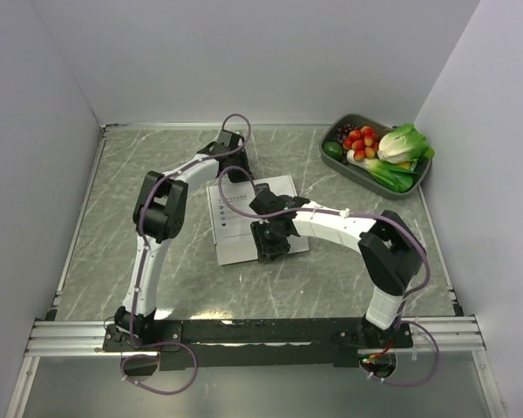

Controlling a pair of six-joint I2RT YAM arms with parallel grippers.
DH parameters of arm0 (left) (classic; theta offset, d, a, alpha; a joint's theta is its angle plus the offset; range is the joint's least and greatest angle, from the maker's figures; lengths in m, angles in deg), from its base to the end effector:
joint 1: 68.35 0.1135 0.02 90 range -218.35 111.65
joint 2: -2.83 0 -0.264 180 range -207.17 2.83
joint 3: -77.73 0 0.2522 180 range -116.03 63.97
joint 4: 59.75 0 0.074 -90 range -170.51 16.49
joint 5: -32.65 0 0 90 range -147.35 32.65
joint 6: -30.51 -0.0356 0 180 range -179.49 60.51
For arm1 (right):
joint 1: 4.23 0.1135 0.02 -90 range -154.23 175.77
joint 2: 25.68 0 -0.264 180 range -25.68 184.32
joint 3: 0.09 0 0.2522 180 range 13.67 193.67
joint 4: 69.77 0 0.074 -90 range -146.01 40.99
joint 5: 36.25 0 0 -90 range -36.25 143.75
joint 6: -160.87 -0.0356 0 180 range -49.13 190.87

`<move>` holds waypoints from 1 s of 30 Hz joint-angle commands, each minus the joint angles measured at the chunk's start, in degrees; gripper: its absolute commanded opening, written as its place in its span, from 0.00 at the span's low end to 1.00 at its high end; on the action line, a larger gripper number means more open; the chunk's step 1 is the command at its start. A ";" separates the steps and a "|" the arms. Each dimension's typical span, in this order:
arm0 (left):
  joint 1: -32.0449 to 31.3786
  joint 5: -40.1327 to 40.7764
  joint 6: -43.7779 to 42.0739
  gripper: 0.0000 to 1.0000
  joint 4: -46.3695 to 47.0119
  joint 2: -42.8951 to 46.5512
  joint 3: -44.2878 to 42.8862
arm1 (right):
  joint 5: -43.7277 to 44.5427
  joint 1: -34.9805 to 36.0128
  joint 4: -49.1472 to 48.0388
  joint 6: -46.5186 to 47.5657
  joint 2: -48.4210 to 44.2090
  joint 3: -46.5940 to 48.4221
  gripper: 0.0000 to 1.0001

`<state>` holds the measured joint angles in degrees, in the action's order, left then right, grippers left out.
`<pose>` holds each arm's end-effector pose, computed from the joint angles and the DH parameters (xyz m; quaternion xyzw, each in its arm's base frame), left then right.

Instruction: Sort the hair-cutting tools

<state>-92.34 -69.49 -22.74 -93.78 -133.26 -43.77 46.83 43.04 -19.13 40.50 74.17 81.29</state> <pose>0.4777 -0.2208 0.1514 -0.0662 0.9287 -0.2630 0.2531 0.2298 0.2551 0.1916 -0.1551 0.9694 0.1597 0.1038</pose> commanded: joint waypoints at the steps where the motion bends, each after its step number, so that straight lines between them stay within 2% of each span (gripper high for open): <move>1: -0.62 -0.95 -1.24 0.04 -1.26 3.90 5.61 | 1.03 -0.24 -1.99 0.93 3.15 3.31 0.49; 4: -0.62 -0.87 -1.77 0.04 -0.56 5.66 9.29 | 0.85 -0.86 -3.13 1.19 3.94 3.23 0.49; 11: -1.50 -2.62 -3.53 0.03 -0.38 8.38 11.50 | 1.82 -1.74 -5.68 3.73 7.55 4.89 0.49; 19: -3.17 -4.12 -5.29 0.02 0.05 11.37 15.98 | 8.05 -1.91 -15.43 7.60 9.57 3.50 0.52; 25: -3.87 -8.95 -5.29 0.01 1.29 13.66 20.81 | 14.20 -2.00 -31.22 7.35 6.23 -7.84 0.53; 30: -4.49 -10.09 -6.25 0.01 1.29 15.50 23.98 | 17.02 -1.30 -40.47 6.02 3.77 -16.19 0.52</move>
<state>-92.27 -69.71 -27.39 -82.09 -119.07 -24.08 52.87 43.21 -36.40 44.65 74.35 71.62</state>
